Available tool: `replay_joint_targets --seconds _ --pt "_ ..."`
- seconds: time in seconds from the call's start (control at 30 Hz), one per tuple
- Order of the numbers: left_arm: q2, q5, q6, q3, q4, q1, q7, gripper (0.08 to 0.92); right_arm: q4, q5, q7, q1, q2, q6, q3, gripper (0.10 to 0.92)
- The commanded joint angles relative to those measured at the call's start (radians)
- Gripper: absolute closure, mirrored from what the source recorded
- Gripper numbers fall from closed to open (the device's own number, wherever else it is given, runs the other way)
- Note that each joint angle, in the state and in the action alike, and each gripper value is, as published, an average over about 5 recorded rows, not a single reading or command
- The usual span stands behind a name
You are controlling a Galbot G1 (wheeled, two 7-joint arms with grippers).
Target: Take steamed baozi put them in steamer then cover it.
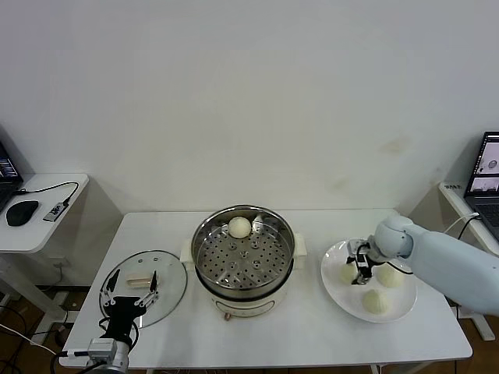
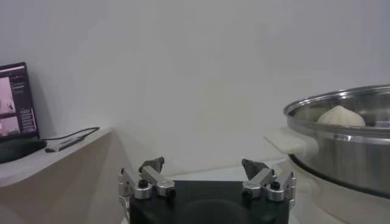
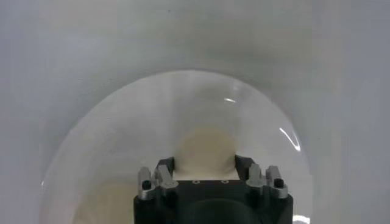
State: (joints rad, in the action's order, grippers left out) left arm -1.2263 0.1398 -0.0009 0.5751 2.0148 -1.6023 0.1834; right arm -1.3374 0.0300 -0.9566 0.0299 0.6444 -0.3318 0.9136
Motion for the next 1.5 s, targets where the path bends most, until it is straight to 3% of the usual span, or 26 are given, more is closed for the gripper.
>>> replay_joint_targets --seconds 0.03,0.37,0.73,1.03,1.5 --pt "0.002 0.001 0.001 -0.001 0.001 0.001 0.0 0.177 -0.066 -0.089 -0.033 0.213 -0.038 -0.014 0.08 0.446" --pt "0.015 0.015 0.007 -0.002 0.006 0.007 -0.001 0.177 -0.125 -0.371 -0.034 0.7 0.115 -0.103 0.351 0.44" --pt "0.014 0.017 0.007 -0.002 -0.008 0.019 0.0 0.177 -0.104 -0.628 0.08 0.749 0.476 -0.254 0.386 0.44" --pt "-0.005 0.008 0.006 0.023 -0.001 0.017 0.004 0.177 -0.042 -0.656 0.141 0.598 0.639 -0.318 0.387 0.438" --pt "-0.015 0.0 0.002 0.036 0.0 0.013 0.008 0.177 0.008 -0.644 0.209 0.475 0.717 -0.391 0.4 0.438"
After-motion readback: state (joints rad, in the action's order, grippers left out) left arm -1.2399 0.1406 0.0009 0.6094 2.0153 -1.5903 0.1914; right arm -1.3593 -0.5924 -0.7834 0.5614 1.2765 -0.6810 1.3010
